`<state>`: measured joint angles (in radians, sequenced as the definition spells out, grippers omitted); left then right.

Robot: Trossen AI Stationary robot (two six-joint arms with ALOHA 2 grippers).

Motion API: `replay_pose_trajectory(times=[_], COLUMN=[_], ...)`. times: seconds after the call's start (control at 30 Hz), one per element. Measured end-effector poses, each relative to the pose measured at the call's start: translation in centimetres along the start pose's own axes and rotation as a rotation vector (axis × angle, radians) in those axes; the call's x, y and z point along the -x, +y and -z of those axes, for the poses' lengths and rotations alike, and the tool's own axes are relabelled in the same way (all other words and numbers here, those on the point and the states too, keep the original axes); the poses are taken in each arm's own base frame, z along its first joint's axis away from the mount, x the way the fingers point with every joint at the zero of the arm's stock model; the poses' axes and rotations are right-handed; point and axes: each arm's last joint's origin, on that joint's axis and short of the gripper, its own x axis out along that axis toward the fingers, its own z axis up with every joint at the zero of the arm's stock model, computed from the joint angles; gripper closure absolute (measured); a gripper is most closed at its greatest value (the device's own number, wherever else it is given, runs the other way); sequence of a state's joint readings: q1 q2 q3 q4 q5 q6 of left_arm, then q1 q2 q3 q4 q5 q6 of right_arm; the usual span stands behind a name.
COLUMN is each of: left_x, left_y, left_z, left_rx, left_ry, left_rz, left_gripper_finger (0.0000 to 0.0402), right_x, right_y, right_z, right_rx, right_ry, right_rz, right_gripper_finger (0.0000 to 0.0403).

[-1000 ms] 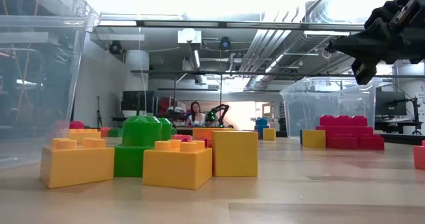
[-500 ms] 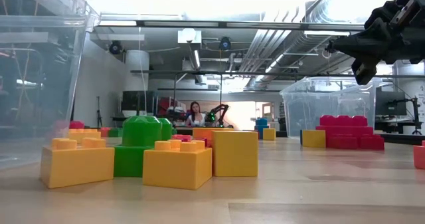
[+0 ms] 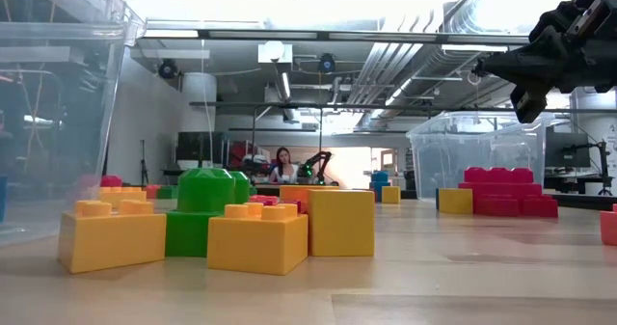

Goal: Sort blocks by size
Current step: Adjust the right transparent bin

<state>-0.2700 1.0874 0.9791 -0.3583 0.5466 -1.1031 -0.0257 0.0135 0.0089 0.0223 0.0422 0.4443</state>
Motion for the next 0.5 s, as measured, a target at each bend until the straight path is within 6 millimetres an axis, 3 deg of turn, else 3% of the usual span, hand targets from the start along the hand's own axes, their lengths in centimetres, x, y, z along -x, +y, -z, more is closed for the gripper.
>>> replay_pose_trajectory(times=[0.13, 0.33, 0.43, 0.5], left_x=[2.4, 7.5, 10.2, 11.6], left_y=[0.5, 2.9, 2.2, 1.7], left_z=[-5.2, -12.8, -15.2, -15.9], left_rx=[-0.261, -0.5, -0.576, -0.624], left_ry=[-0.344, -0.752, -0.912, -0.961], left_rz=[0.041, -0.29, -0.361, -0.389], left_gripper_finger=[0.0241, 0.0241, 0.0241, 0.0241], right_x=[0.0, 0.0, 0.0, 0.1], right_y=[0.0, 0.0, 0.0, 0.3], right_z=[0.0, 0.0, -0.3, -1.5], right_rx=[0.0, 0.0, -0.028, -0.172], right_ry=[0.0, 0.0, -0.044, -0.204], right_rz=[0.0, 0.0, 0.017, 0.037], right_gripper_finger=[0.0398, 0.0398, 0.0398, 0.0398])
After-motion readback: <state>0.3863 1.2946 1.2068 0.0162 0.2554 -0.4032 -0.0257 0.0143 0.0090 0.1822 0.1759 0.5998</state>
